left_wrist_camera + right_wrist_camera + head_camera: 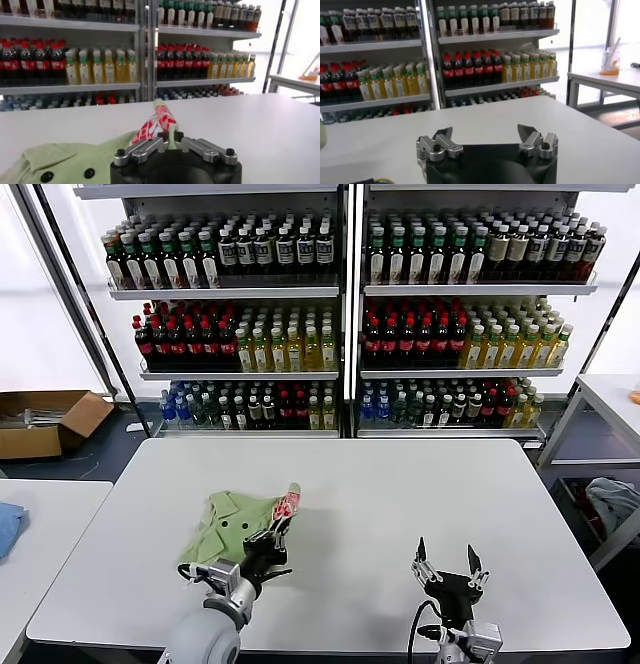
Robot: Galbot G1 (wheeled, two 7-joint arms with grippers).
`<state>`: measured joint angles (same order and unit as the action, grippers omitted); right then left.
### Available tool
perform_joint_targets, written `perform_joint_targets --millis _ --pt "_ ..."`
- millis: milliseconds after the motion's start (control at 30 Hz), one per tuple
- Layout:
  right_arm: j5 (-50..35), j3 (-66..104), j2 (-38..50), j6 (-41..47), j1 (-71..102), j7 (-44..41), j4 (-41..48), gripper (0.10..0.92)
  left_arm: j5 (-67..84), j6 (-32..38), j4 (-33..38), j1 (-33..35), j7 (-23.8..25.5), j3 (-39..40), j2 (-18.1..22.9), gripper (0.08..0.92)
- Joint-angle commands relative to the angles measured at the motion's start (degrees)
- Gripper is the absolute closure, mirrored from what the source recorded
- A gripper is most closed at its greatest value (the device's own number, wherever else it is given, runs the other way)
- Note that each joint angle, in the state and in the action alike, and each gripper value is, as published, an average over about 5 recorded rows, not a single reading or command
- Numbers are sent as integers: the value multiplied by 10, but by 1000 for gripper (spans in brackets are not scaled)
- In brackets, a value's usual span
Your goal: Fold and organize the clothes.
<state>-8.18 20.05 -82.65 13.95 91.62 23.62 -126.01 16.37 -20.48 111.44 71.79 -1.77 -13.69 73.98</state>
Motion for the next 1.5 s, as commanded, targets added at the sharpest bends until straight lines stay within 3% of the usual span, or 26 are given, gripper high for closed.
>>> perform_joint_targets --millis 33,200,400,633,867,1267,1500 --pt "-1 -8 -4 13 -20 9 22 203 57 49 -17 -43 -29 40 45 890" --pt "-45 -18 -9 46 -49 19 41 203 141 74 12 -41 -62 36 48 765" --pt "-139 -41 -8 83 -106 25 60 203 169 73 42 -28 -77 -12 23 592" --pt "-310 -90 0 166 -190 48 68 203 142 22 55 5 -139 -107 -12 393" --pt "-320 -151 -17 179 -246 83 115 203 105 9 77 48 -148 -139 -20 205" --pt "-302 -169 -56 171 -269 102 190 206 84 11 91 74 -151 -153 -12 177" --pt "-275 -174 -76 172 -279 95 235 269 81 11 97 82 -151 -151 -9 177"
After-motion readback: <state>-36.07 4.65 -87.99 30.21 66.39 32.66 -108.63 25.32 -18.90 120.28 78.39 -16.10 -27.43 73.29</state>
